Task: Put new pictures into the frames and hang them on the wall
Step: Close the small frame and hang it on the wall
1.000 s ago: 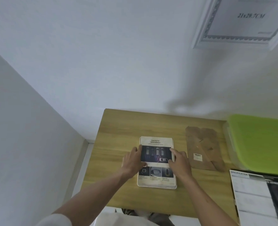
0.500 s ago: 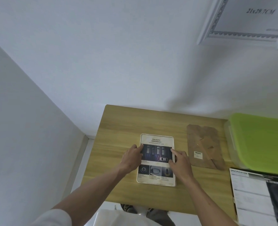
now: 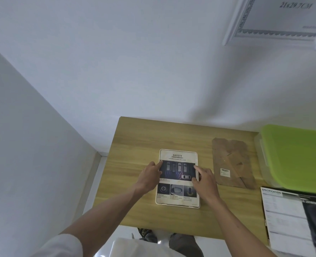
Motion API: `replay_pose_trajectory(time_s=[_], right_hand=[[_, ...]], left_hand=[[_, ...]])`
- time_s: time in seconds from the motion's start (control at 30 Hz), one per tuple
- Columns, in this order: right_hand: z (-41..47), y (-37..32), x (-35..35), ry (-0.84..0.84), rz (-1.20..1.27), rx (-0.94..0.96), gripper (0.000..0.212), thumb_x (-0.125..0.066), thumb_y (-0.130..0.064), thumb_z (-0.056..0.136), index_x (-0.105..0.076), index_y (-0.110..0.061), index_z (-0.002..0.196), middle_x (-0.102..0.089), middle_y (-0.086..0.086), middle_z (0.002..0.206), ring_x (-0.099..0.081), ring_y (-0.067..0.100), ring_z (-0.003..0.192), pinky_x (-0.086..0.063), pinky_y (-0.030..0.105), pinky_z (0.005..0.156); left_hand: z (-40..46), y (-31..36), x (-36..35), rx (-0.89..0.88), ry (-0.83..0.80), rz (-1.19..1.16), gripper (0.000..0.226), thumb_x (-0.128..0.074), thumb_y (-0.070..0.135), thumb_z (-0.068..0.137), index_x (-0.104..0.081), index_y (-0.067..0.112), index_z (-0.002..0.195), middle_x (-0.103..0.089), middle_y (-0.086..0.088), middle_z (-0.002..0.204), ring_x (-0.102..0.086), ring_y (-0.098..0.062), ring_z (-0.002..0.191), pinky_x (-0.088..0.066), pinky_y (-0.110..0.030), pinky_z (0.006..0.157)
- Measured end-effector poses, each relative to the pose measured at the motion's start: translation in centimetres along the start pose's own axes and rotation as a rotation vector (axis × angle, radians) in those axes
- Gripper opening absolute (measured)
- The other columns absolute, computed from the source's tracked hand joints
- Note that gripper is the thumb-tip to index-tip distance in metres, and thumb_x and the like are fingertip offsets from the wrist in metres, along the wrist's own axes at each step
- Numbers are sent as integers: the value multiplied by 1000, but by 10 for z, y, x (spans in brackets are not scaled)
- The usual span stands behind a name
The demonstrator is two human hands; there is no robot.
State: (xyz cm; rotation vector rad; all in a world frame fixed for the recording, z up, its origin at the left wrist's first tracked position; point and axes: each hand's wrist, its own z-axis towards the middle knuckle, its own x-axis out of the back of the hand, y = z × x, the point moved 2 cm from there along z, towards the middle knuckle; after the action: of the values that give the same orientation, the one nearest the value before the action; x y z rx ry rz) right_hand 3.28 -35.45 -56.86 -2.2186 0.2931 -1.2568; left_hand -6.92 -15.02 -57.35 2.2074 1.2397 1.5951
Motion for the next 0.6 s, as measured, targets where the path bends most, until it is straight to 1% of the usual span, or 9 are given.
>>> replay_pose_trajectory(time_s=[0.1,0.17,0.23,0.3,0.37,0.43,0.5,0.57,0.6], right_hand=[[0,3,5,5,13,22,54,-58,-23,91,-48,-30,144,-48,-1,126,-55,15,111,-46,32,97],[0,7,13,42,48,21,50,-60,-30,92,-50,-34,141,-50,-3,127,-58,12,106,-48,33,94],[2,17,27,112,52,4,46,-60,-34,93,-52,-33,138,-49,-2,134,-58,16,113,-47,36,98],[8,30,47,198,3,-26,45,-60,-34,93,-53,-29,137,-48,2,139,-54,22,121,-46,39,98],[16,46,70,249,-18,-78,47,-59,-30,94,-51,-24,139,-45,8,140,-48,27,127,-44,40,100],[24,65,93,254,-69,-135,51,-59,-28,94,-48,-18,143,-42,13,141,-42,31,131,-40,41,103],[31,84,113,218,-134,-195,59,-61,-30,91,-43,-15,145,-42,16,142,-40,34,132,-41,42,103],[37,99,127,154,-171,-256,68,-64,-32,89,-37,-13,148,-41,19,143,-40,37,132,-40,44,105],[40,105,131,120,-180,-274,71,-64,-32,88,-34,-13,150,-41,20,143,-40,38,132,-39,45,105]], left_hand=[[-3,1,0,2,53,11,49,-44,29,101,-35,21,148,-51,-5,106,-57,-24,91,-52,-42,83],[-7,3,1,4,139,16,47,-45,33,100,-38,22,145,-50,-2,106,-59,-22,85,-54,-40,74],[-7,14,1,-6,226,23,46,-47,35,99,-41,21,142,-49,0,109,-60,-20,81,-54,-37,67],[-3,35,-1,-39,290,9,43,-49,34,98,-45,20,138,-50,1,111,-60,-18,82,-55,-37,66],[5,66,-11,-87,318,-14,42,-51,32,97,-48,19,137,-52,1,113,-60,-16,84,-57,-37,67],[15,101,-29,-132,295,-36,43,-52,31,96,-50,18,137,-52,0,117,-60,-18,85,-55,-36,68],[26,139,-52,-146,215,-63,44,-52,31,96,-49,18,138,-51,-3,123,-60,-22,96,-52,-37,76],[37,172,-75,-99,111,-81,49,-54,31,94,-46,17,141,-48,-7,130,-57,-28,110,-50,-39,88],[41,185,-85,-42,61,-107,52,-55,29,93,-45,15,142,-46,-8,133,-56,-30,114,-49,-39,92]])
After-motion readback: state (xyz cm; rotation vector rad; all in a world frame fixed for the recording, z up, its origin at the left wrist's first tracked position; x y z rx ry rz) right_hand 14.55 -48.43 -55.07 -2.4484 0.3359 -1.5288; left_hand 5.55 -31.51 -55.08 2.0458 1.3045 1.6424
